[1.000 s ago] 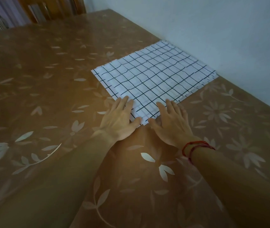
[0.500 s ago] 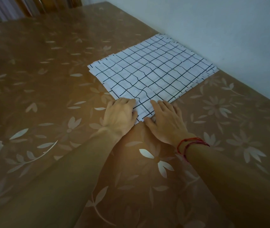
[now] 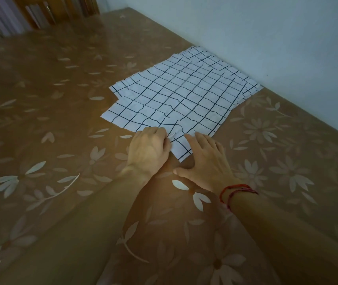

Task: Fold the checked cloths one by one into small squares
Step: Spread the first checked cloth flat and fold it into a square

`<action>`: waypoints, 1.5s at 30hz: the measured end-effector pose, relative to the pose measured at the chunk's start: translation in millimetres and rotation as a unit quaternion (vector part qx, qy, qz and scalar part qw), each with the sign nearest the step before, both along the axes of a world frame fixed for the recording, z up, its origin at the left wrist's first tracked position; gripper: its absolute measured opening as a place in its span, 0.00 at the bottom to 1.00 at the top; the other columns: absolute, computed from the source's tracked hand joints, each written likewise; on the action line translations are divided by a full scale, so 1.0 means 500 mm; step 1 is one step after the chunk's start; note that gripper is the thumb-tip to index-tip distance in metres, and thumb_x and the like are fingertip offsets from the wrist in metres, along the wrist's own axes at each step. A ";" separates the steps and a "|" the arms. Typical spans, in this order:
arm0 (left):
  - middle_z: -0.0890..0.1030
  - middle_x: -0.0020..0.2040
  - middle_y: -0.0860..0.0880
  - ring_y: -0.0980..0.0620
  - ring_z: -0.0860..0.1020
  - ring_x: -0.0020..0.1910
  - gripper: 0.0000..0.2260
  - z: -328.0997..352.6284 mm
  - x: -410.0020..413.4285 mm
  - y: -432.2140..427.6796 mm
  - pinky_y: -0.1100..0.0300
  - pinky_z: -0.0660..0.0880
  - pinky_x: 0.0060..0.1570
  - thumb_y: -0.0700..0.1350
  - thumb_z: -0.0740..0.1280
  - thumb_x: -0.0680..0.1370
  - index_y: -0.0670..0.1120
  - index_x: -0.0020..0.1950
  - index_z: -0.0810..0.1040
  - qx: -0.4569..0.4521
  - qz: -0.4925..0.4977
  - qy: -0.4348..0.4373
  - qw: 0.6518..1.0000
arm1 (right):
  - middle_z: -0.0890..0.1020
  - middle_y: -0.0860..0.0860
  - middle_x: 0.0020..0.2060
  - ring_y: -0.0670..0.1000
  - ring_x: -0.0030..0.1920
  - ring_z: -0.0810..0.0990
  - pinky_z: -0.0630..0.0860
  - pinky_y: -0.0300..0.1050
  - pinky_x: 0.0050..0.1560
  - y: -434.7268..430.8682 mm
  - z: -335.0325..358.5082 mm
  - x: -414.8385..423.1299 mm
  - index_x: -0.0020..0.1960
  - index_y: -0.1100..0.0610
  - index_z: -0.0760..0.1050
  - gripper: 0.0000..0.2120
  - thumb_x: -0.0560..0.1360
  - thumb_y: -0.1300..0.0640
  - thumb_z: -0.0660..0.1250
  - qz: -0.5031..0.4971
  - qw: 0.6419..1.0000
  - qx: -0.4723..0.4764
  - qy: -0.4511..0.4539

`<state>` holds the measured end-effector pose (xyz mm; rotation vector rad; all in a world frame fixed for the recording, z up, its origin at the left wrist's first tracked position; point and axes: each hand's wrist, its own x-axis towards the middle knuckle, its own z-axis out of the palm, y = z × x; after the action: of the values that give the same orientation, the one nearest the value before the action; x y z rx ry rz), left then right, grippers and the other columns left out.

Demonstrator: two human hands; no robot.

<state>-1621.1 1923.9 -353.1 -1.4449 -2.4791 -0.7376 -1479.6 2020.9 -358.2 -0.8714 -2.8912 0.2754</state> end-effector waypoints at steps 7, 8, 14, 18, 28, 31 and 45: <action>0.79 0.34 0.47 0.46 0.78 0.33 0.05 0.069 0.073 -0.077 0.52 0.76 0.30 0.43 0.68 0.76 0.42 0.43 0.79 0.001 -0.031 -0.018 0.999 | 0.79 0.54 0.61 0.56 0.64 0.73 0.63 0.55 0.66 -0.033 0.038 0.056 0.58 0.50 0.80 0.18 0.69 0.59 0.69 -0.049 0.993 0.038 0.097; 0.79 0.33 0.47 0.46 0.78 0.32 0.05 0.079 0.085 -0.090 0.52 0.75 0.30 0.43 0.69 0.76 0.42 0.43 0.79 0.001 -0.043 -0.016 0.999 | 0.80 0.52 0.60 0.55 0.63 0.73 0.62 0.54 0.66 -0.037 0.045 0.066 0.55 0.50 0.82 0.16 0.69 0.60 0.69 -0.055 0.993 0.029 0.102; 0.81 0.40 0.47 0.45 0.79 0.38 0.17 0.104 0.144 -0.164 0.53 0.76 0.34 0.57 0.61 0.79 0.45 0.50 0.78 -0.029 -0.060 -0.048 0.997 | 0.83 0.49 0.54 0.53 0.57 0.76 0.75 0.52 0.55 -0.074 0.115 0.135 0.52 0.53 0.84 0.10 0.71 0.57 0.71 -0.041 0.990 -0.100 0.088; 0.83 0.50 0.45 0.44 0.80 0.49 0.23 0.104 0.179 -0.220 0.50 0.77 0.46 0.59 0.71 0.73 0.43 0.58 0.78 -0.072 -0.077 -0.041 0.994 | 0.83 0.52 0.54 0.53 0.53 0.81 0.74 0.38 0.50 -0.097 0.138 0.199 0.51 0.55 0.85 0.18 0.67 0.70 0.67 -0.022 0.991 -0.118 0.065; 0.83 0.51 0.45 0.41 0.80 0.51 0.15 0.079 0.209 -0.333 0.48 0.78 0.46 0.33 0.72 0.69 0.41 0.54 0.81 -0.097 -0.088 -0.051 0.990 | 0.85 0.51 0.44 0.51 0.45 0.82 0.70 0.24 0.41 -0.165 0.188 0.400 0.49 0.53 0.83 0.12 0.69 0.66 0.71 -0.137 0.969 -0.193 0.064; 0.83 0.44 0.49 0.43 0.81 0.43 0.04 0.082 0.213 -0.387 0.53 0.76 0.41 0.38 0.70 0.72 0.43 0.44 0.83 -0.096 -0.075 -0.018 0.992 | 0.85 0.51 0.42 0.50 0.43 0.82 0.71 0.27 0.39 -0.182 0.205 0.449 0.48 0.53 0.82 0.09 0.70 0.64 0.71 -0.153 0.964 -0.208 0.069; 0.81 0.34 0.53 0.51 0.78 0.35 0.02 0.216 0.329 -0.557 0.57 0.74 0.38 0.43 0.72 0.73 0.49 0.41 0.81 -0.053 0.012 -0.261 0.964 | 0.77 0.46 0.35 0.49 0.39 0.76 0.69 0.37 0.39 -0.298 0.246 0.581 0.44 0.56 0.76 0.08 0.71 0.52 0.71 -0.190 0.951 -0.244 0.005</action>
<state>-1456.6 1645.3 -245.3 -1.3919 -2.9528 -1.1199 -1188.9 1872.0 -235.1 -1.4617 -2.5962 0.9712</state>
